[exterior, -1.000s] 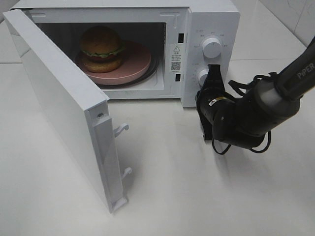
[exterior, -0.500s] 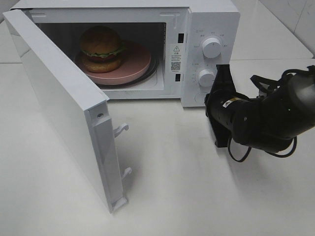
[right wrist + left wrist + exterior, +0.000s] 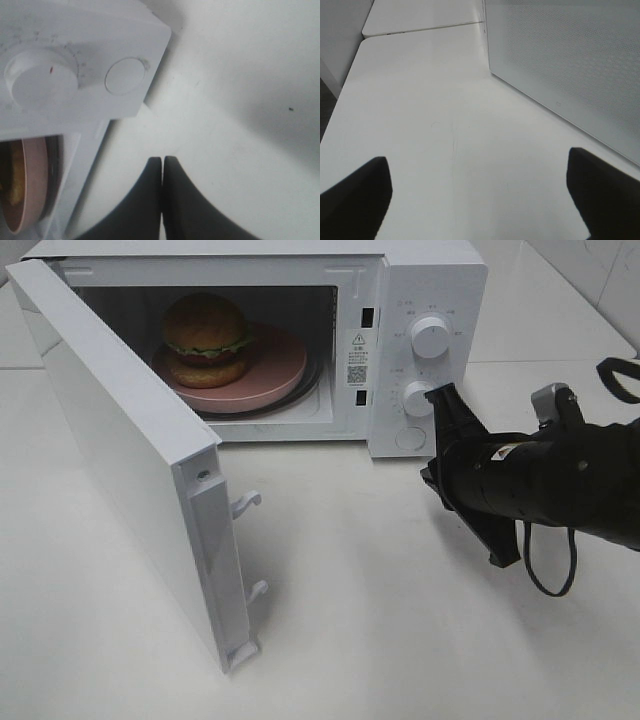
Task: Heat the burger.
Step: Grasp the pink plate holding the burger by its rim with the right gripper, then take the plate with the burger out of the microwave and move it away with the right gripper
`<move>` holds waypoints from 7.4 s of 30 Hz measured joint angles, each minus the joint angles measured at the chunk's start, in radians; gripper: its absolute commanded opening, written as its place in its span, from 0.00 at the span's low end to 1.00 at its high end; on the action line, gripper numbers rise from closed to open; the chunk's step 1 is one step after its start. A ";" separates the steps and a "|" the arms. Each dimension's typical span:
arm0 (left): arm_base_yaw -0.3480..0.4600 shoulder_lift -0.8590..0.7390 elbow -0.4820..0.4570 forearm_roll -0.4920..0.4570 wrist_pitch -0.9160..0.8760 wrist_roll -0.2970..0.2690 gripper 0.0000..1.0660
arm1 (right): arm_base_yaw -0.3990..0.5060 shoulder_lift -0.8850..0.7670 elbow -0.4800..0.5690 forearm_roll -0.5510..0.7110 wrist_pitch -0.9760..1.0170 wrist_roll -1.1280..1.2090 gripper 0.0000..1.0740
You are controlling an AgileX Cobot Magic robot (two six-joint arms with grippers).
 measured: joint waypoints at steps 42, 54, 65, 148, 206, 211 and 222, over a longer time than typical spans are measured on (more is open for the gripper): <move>0.000 0.000 0.000 0.000 0.000 0.000 0.82 | -0.121 -0.189 -0.388 -0.725 1.251 -1.223 0.02; 0.000 0.000 0.000 0.000 0.000 0.000 0.82 | -0.121 -0.190 -0.430 -0.767 1.289 -1.966 0.05; 0.000 0.000 0.000 0.000 0.000 0.000 0.82 | -0.121 -0.190 -0.430 -0.768 1.249 -2.233 0.26; 0.000 0.000 0.000 0.000 0.000 0.000 0.82 | 0.082 0.521 -1.111 -0.740 0.821 -2.085 0.80; 0.000 0.000 0.000 0.000 0.000 0.000 0.82 | 0.083 0.662 -1.359 -0.575 1.054 -2.219 0.00; 0.000 0.000 0.000 0.000 0.000 0.000 0.82 | 0.090 0.620 -1.309 -0.564 1.060 -2.267 0.00; 0.000 0.000 0.000 0.000 0.000 0.000 0.82 | 0.093 0.489 -1.081 -0.535 0.982 -2.437 0.00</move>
